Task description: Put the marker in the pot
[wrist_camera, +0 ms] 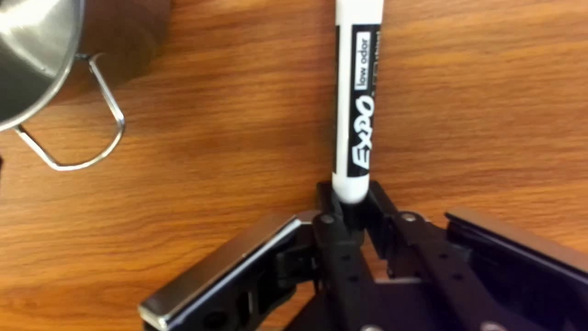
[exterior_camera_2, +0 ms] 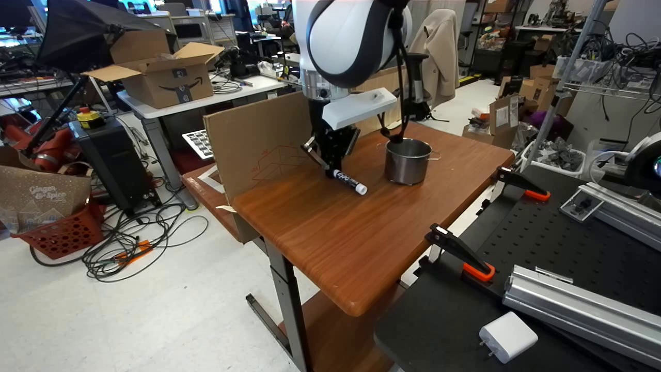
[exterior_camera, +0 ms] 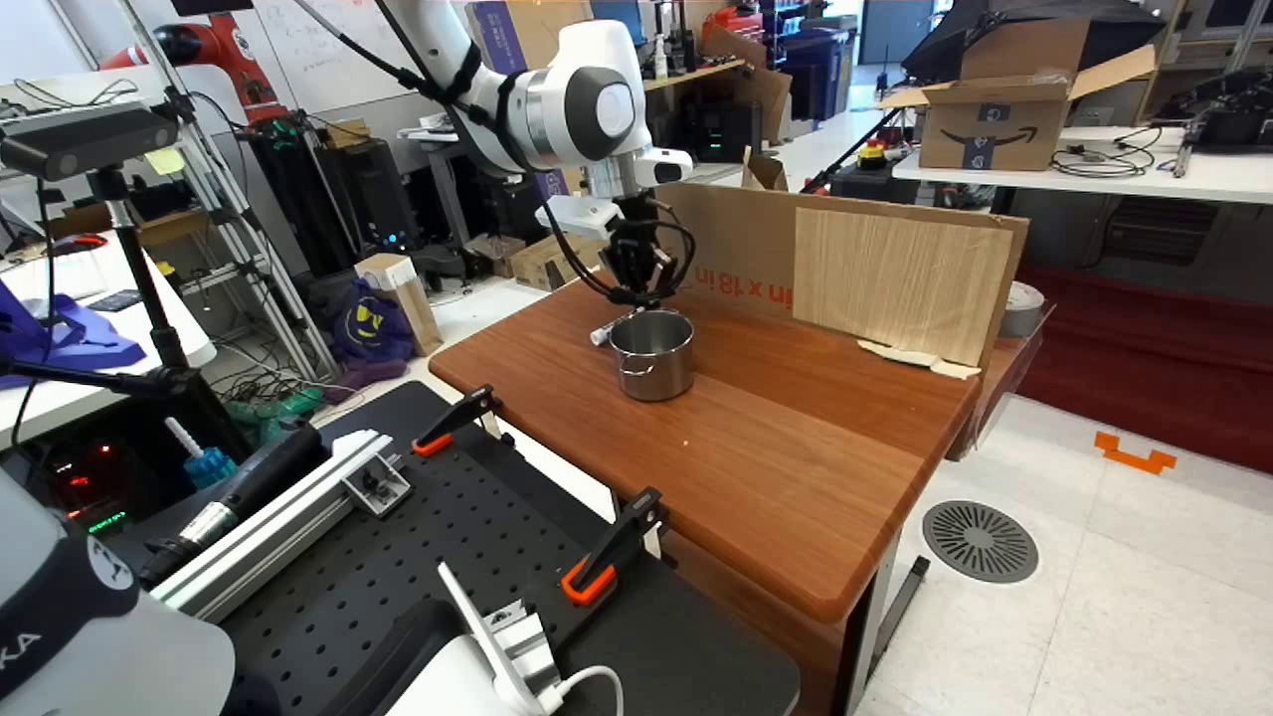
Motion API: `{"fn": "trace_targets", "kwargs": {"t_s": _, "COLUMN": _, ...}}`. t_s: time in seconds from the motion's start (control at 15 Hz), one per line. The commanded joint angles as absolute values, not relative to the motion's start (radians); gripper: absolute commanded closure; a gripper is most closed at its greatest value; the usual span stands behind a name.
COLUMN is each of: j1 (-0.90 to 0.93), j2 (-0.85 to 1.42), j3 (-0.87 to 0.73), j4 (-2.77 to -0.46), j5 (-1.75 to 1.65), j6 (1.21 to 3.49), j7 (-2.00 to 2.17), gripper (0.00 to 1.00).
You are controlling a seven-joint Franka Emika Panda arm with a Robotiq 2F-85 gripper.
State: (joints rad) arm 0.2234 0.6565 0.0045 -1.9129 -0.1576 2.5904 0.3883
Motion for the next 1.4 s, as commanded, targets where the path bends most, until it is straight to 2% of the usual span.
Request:
{"fn": "trace_targets", "kwargs": {"t_s": 0.0, "j1": 0.256, "j2": 0.623, "j3": -0.037, "j4": -1.928, "j5": -0.157, "j6": 2.599, "j7": 0.392, "gripper": 0.95}}
{"fn": "trace_targets", "kwargs": {"t_s": 0.4, "j1": 0.322, "j2": 0.49, "j3": -0.127, "j4": -2.05, "j5": -0.243, "j6": 2.698, "j7": 0.483, "gripper": 0.95}}
{"fn": "trace_targets", "kwargs": {"t_s": 0.87, "j1": 0.484, "j2": 0.336, "j3": -0.366, "j4": -2.25, "j5": -0.572, "j6": 2.877, "j7": 0.844, "gripper": 0.95}}
{"fn": "trace_targets", "kwargs": {"t_s": 1.33, "j1": 0.63, "j2": 0.286, "j3": -0.574, "j4": -2.321, "j5": -0.899, "j6": 2.912, "j7": 1.203, "gripper": 0.95}}
